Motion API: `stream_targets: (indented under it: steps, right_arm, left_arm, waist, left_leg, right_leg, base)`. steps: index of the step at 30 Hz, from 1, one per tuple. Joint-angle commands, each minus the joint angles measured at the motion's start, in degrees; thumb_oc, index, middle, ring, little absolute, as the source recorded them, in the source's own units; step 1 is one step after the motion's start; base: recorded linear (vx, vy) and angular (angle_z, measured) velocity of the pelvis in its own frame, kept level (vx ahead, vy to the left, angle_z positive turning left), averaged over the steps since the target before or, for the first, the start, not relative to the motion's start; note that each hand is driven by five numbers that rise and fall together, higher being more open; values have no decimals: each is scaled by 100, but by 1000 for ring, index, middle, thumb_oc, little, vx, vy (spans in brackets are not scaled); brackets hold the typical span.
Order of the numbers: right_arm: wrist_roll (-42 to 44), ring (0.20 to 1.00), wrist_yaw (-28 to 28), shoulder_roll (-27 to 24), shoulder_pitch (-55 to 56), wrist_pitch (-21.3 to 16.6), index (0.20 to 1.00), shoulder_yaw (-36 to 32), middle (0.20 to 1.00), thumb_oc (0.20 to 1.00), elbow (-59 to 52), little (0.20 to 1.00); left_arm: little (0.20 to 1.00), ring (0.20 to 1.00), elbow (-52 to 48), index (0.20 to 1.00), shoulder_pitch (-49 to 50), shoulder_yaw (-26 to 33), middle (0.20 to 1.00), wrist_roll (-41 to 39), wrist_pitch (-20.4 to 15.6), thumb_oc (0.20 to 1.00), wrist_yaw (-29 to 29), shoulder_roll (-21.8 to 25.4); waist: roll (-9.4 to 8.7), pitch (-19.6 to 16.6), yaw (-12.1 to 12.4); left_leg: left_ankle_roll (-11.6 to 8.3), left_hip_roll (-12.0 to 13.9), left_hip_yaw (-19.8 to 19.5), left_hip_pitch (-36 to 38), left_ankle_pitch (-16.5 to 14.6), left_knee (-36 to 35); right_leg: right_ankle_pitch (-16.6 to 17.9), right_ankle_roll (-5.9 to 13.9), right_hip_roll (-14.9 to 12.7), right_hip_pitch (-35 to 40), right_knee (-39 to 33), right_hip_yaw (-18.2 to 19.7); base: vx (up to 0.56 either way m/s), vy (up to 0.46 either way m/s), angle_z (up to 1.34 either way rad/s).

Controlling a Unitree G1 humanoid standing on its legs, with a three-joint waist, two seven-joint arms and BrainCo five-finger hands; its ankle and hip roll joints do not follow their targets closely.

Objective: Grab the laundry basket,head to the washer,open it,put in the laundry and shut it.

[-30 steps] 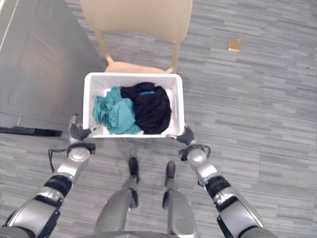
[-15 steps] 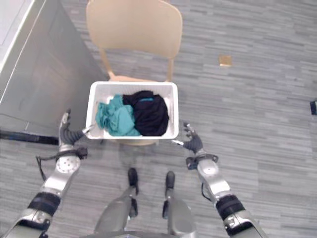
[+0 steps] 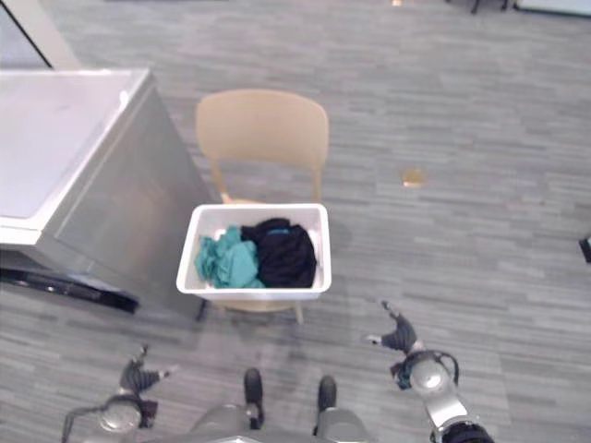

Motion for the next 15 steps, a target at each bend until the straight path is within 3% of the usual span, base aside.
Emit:
stream_targets:
  steps: [1, 5, 6, 7, 9, 10, 12, 15]
  right_arm:
    - [51, 1000, -206, 45, -193, -227, 1000, 94, 1000, 1000, -313, 1000]
    - [151, 1000, -291, 68, -267, -249, 1000, 133, 1000, 1000, -79, 1000]
    - [202, 1000, -286, 85, -283, -213, 1000, 149, 1000, 1000, 15, 1000]
    - [203, 1000, -286, 85, -283, -214, 1000, 150, 1000, 1000, 16, 1000]
    - [258, 1000, -305, 141, -295, -184, 1000, 151, 1000, 1000, 263, 1000]
    - [293, 1000, -283, 190, -246, -132, 1000, 131, 1000, 1000, 380, 1000]
    - [459, 1000, -300, 269, -187, -105, 1000, 1, 1000, 1000, 518, 1000]
    - [510, 1000, -310, 349, -170, -74, 1000, -83, 1000, 1000, 628, 1000]
  left_arm:
    - [1000, 1000, -295, 1000, -378, -118, 1000, 19, -149, 1000, 174, 317]
    - [1000, 1000, -327, 1000, -485, -222, 1000, 21, -218, 1000, 206, 284]
    - [1000, 1000, -359, 1000, -496, -306, 1000, 89, -216, 1000, 202, 272]
    - [1000, 1000, -360, 1000, -495, -306, 1000, 90, -215, 1000, 202, 272]
    - [1000, 1000, -337, 1000, -510, -338, 1000, 112, -220, 1000, 217, 219]
    - [1000, 1000, -362, 1000, -516, -368, 1000, 100, -220, 1000, 222, 182]
    - [1000, 1000, -389, 1000, -634, -466, 1000, 47, -263, 1000, 268, 144]
    - [1000, 1000, -351, 1000, -684, -544, 1000, 128, -232, 1000, 244, 137]
  waist:
    - [-360, 254, 53]
    - [-363, 382, 35]
    - [-394, 399, 2]
    - [-392, 395, 1]
    - [-422, 372, -50]
    - [-419, 296, -120]
    - [-370, 192, -230]
    - [-365, 135, -229]
  left_leg:
    - [-21, -245, -149, -332, -427, 869]
    - [-126, -238, -170, -771, -476, 1252]
    - [-143, -46, -95, -810, -527, 1312]
    - [-144, -44, -97, -816, -531, 1317]
    - [-226, 365, 52, -631, -501, 1190]
    - [-292, 736, 285, -504, -312, 980]
    - [-545, 1175, 752, -434, -89, 606]
    - [-576, 1053, 667, -488, -172, 598]
  right_leg:
    - [-768, 254, -277, -154, 591, -13]
    - [-727, 226, -390, -287, 537, -169]
    - [-658, 248, -543, -410, 580, -245]
    - [-660, 248, -541, -415, 584, -246]
    - [-587, 347, -769, -420, 591, -379]
    - [-539, 415, -959, -427, 576, -540]
    - [-555, 619, -1212, -238, 438, -830]
    - [-448, 711, -1366, -117, 383, -945]
  base:
    - [-212, -58, 28]
    - [-180, 60, 52]
    - [-73, 115, 58]
    - [-86, 204, 55]
    - [4, 298, 50]
    - [112, 453, 44]
    - [210, 563, 72]
    - [126, 294, 74]
